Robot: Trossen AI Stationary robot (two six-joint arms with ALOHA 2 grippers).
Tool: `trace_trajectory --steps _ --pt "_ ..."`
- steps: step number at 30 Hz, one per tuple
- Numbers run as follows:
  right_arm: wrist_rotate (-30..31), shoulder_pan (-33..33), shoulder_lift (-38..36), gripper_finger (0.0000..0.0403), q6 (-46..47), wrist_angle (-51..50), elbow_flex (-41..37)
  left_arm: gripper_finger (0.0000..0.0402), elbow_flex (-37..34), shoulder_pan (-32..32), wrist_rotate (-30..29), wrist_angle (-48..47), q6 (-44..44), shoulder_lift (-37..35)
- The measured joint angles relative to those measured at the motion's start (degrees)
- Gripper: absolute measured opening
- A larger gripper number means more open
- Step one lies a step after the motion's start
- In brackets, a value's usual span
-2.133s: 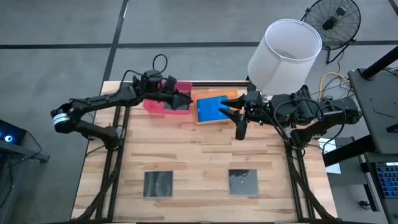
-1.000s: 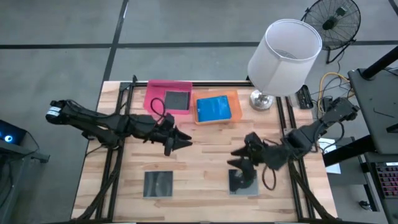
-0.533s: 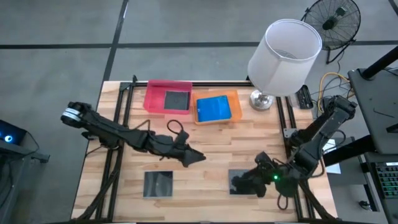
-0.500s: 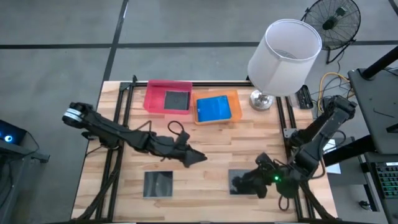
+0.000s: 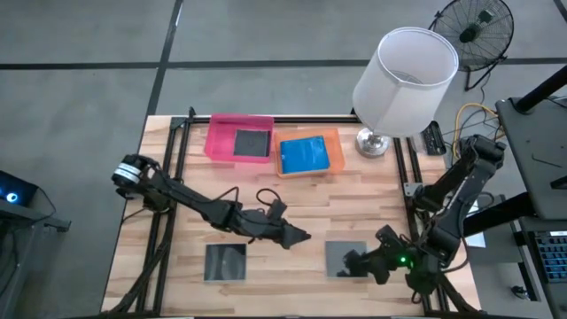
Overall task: Pick & place jewel cases by type
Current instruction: Put the right black CD case into the pink bin
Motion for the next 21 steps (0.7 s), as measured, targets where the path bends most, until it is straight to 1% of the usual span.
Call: trace_trajectory --steps 2,9,14,18,21 --pt "-0.68 -0.02 0.0 0.0247 3.02 -0.05 -1.5 0.0174 0.9 -0.13 -0.14 -0.39 -0.12 1.01" --pt "-6.91 -0.05 0.0 0.0246 12.11 0.01 -6.98 0.0174 2.89 -0.48 -0.24 -0.19 -0.13 2.54" --pt "-11.32 -0.07 0.0 0.0241 15.86 0.1 -9.44 0.0174 2.83 -0.52 -0.2 -0.2 -0.36 2.56" --pt "-16.02 -0.09 0.0 0.0235 16.5 0.12 -10.82 0.0174 2.76 -0.52 -0.22 -0.33 -0.5 2.56" --pt "-17.21 -0.07 0.0 0.0235 16.52 0.12 -11.36 0.0174 2.72 -0.52 -0.22 -0.3 -0.39 2.56"
